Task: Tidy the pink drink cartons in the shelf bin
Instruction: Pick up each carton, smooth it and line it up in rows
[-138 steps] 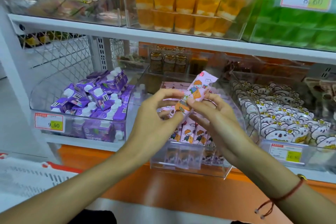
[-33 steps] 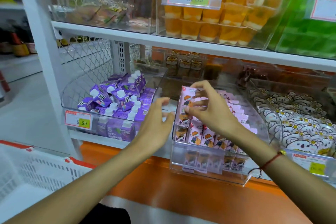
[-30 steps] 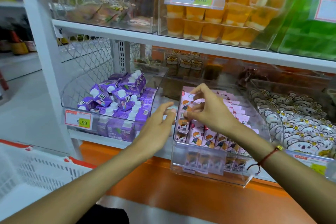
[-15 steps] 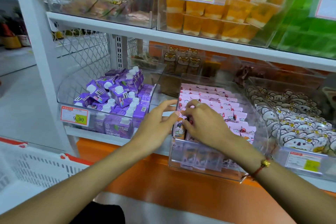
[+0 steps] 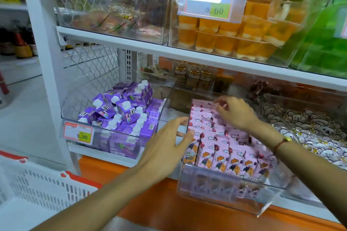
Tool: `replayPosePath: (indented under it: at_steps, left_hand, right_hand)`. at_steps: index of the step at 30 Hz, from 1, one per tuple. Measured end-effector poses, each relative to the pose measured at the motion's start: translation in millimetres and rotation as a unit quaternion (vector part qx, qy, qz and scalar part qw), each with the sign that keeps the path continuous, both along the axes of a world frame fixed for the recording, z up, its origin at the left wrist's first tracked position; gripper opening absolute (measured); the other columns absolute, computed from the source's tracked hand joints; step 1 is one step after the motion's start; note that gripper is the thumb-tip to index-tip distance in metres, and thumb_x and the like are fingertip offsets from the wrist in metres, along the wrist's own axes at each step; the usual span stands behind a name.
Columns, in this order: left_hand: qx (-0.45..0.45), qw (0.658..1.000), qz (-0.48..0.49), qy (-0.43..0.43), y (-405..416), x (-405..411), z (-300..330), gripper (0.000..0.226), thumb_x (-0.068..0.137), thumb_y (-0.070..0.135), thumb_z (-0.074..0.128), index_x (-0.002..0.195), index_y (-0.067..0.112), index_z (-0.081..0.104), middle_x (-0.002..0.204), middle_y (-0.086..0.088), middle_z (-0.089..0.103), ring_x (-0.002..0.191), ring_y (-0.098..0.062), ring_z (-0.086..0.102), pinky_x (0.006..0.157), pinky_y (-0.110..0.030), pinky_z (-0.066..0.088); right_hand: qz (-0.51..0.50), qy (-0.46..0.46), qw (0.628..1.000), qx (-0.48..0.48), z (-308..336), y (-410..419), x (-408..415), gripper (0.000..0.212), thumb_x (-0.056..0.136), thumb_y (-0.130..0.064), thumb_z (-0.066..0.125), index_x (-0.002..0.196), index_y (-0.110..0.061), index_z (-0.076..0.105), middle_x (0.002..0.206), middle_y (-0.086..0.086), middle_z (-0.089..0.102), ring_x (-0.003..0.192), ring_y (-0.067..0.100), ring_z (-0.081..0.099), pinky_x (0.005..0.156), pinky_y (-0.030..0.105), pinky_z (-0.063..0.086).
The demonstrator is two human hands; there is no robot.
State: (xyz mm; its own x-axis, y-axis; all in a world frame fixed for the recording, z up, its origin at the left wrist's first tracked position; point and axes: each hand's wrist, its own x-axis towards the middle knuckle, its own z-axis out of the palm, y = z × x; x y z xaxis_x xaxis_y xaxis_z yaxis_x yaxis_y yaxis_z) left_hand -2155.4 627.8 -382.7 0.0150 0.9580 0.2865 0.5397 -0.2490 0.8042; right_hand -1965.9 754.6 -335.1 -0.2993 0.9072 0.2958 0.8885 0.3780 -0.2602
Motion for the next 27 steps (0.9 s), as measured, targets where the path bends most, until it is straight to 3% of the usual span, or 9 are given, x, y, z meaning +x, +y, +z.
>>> replayPosePath:
  at_steps: [4, 7, 9, 13, 15, 18, 21, 25, 27]
  left_hand:
    - [-0.005, 0.998, 0.002, -0.056, 2.3, 4.6, -5.6, 0.023, 0.095, 0.044, 0.046, 0.117, 0.051, 0.045, 0.114, 0.035, 0.049, 0.096, 0.024, 0.048, 0.075, -0.013, 0.047]
    - [-0.017, 0.995, 0.003, -0.099, 3.4, 4.8, -6.5, 0.02, 0.093, 0.043, 0.05, 0.11, 0.052, 0.047, 0.109, 0.04, 0.05, 0.097, 0.025, 0.049, 0.068, -0.003, 0.043]
    - [-0.024, 0.992, 0.004, -0.121, 3.9, 4.6, -6.4, 0.02, 0.092, 0.042, 0.052, 0.11, 0.05, 0.049, 0.11, 0.037, 0.053, 0.096, 0.021, 0.052, 0.069, -0.003, 0.043]
    - [-0.03, 0.99, 0.0, -0.14, 5.3, 3.8, -6.7, 0.018, 0.09, 0.04, 0.055, 0.105, 0.049, 0.051, 0.109, 0.036, 0.055, 0.094, 0.017, 0.056, 0.074, -0.008, 0.044]
    - [-0.035, 0.988, 0.005, -0.147, 6.2, 3.7, -7.7, 0.018, 0.09, 0.038, 0.056, 0.103, 0.049, 0.052, 0.105, 0.035, 0.056, 0.094, 0.015, 0.057, 0.075, -0.011, 0.046]
    - [-0.038, 0.989, 0.005, -0.144, 6.8, 3.5, -8.5, 0.019, 0.09, 0.038, 0.056, 0.105, 0.049, 0.051, 0.102, 0.035, 0.056, 0.094, 0.016, 0.056, 0.07, -0.004, 0.044]
    - [-0.045, 0.989, -0.001, -0.14, 6.7, 3.4, -7.1, 0.018, 0.09, 0.038, 0.056, 0.101, 0.051, 0.049, 0.104, 0.036, 0.054, 0.095, 0.016, 0.055, 0.069, -0.003, 0.043]
    - [-0.05, 0.99, -0.008, -0.131, 6.2, 3.9, -4.5, 0.017, 0.092, 0.037, 0.054, 0.1, 0.051, 0.047, 0.105, 0.039, 0.05, 0.094, 0.02, 0.053, 0.07, 0.0, 0.039]
    - [-0.051, 0.991, -0.007, -0.124, 5.1, 4.2, -3.9, 0.016, 0.093, 0.04, 0.053, 0.106, 0.048, 0.048, 0.105, 0.037, 0.05, 0.096, 0.019, 0.052, 0.075, -0.007, 0.042]
  right_hand:
    - [-0.031, -0.031, 0.997, -0.071, -1.7, 39.6, -8.3, 0.02, 0.1, -0.021, 0.044, 0.113, -0.015, 0.058, 0.079, 0.003, 0.063, 0.055, 0.011, 0.058, 0.042, 0.017, 0.04]
    - [-0.053, -0.052, 0.994, -0.074, -5.1, 58.6, -21.5, 0.025, 0.099, -0.025, 0.047, 0.116, -0.016, 0.062, 0.109, 0.007, 0.065, 0.085, 0.023, 0.064, 0.07, 0.029, 0.053]
    - [-0.067, -0.038, 0.993, -0.085, -9.2, 66.8, -27.3, 0.024, 0.097, -0.027, 0.053, 0.113, -0.016, 0.065, 0.112, 0.008, 0.066, 0.093, 0.027, 0.064, 0.083, 0.037, 0.054]
    - [-0.091, 0.029, 0.991, -0.092, -12.3, 76.0, -31.2, 0.007, 0.09, -0.019, 0.065, 0.089, -0.013, 0.069, 0.099, 0.011, 0.069, 0.09, 0.03, 0.066, 0.083, 0.042, 0.056]
    - [-0.094, 0.043, 0.992, -0.076, -10.5, 75.1, -31.5, 0.012, 0.089, -0.015, 0.065, 0.078, -0.016, 0.067, 0.098, 0.012, 0.069, 0.091, 0.031, 0.065, 0.084, 0.044, 0.056]
    - [-0.089, 0.063, 0.994, -0.025, -9.9, 72.8, -32.8, 0.012, 0.093, -0.013, 0.058, 0.085, -0.013, 0.066, 0.103, 0.012, 0.066, 0.093, 0.029, 0.062, 0.082, 0.041, 0.055]
    - [-0.101, 0.153, 0.982, 0.042, -3.7, 69.7, -32.3, 0.013, 0.096, -0.013, 0.053, 0.101, -0.006, 0.061, 0.107, 0.013, 0.064, 0.089, 0.024, 0.059, 0.072, 0.031, 0.047]
    - [-0.102, 0.295, 0.946, 0.088, 4.5, 50.5, -28.6, 0.013, 0.097, -0.008, 0.049, 0.106, 0.0, 0.055, 0.107, 0.017, 0.062, 0.094, 0.028, 0.061, 0.081, 0.036, 0.052]
    - [-0.101, 0.381, 0.912, 0.112, 5.7, 32.4, -25.3, 0.012, 0.096, -0.008, 0.051, 0.105, -0.002, 0.057, 0.103, 0.015, 0.064, 0.093, 0.025, 0.061, 0.081, 0.033, 0.05]
